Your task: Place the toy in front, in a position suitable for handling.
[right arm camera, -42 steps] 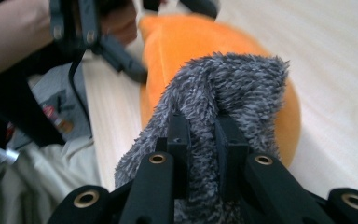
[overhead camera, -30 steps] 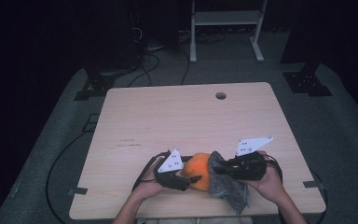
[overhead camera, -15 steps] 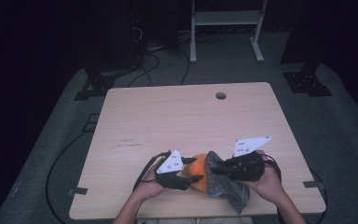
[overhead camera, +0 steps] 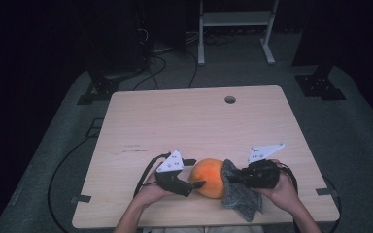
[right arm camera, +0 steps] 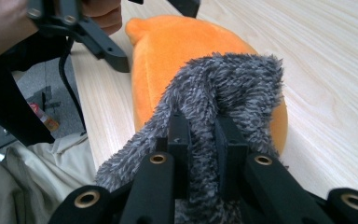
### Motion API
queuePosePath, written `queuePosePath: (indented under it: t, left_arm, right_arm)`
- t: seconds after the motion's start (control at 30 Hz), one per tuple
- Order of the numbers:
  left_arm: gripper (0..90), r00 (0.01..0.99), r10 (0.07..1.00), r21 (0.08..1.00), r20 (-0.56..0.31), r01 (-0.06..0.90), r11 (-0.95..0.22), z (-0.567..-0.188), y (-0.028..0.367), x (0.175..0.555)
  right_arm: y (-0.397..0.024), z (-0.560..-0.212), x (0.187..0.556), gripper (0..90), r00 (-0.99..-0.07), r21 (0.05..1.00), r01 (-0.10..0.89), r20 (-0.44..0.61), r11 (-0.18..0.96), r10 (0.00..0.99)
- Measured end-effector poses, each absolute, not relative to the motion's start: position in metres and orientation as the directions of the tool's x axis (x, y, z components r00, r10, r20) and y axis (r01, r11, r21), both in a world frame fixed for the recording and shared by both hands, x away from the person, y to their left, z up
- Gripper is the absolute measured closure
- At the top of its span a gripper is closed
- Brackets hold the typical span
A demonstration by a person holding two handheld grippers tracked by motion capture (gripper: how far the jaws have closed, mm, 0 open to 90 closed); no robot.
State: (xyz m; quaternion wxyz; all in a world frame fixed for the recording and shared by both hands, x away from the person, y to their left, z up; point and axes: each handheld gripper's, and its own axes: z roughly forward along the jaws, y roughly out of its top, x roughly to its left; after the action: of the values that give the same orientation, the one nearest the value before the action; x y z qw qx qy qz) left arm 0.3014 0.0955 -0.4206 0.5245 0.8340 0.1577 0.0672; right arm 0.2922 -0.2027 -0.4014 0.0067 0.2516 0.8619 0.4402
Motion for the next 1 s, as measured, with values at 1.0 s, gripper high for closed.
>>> queuePosePath:
  t: [1.0]
  left_arm:
    - [28.1,0.892,0.44,0.886,-0.104,0.284,-0.366,-0.433,0.109,0.311]
  right_arm:
    - [-0.186,-0.419,0.295,78.3,-0.883,0.759,0.389,0.147,0.523,0.445]
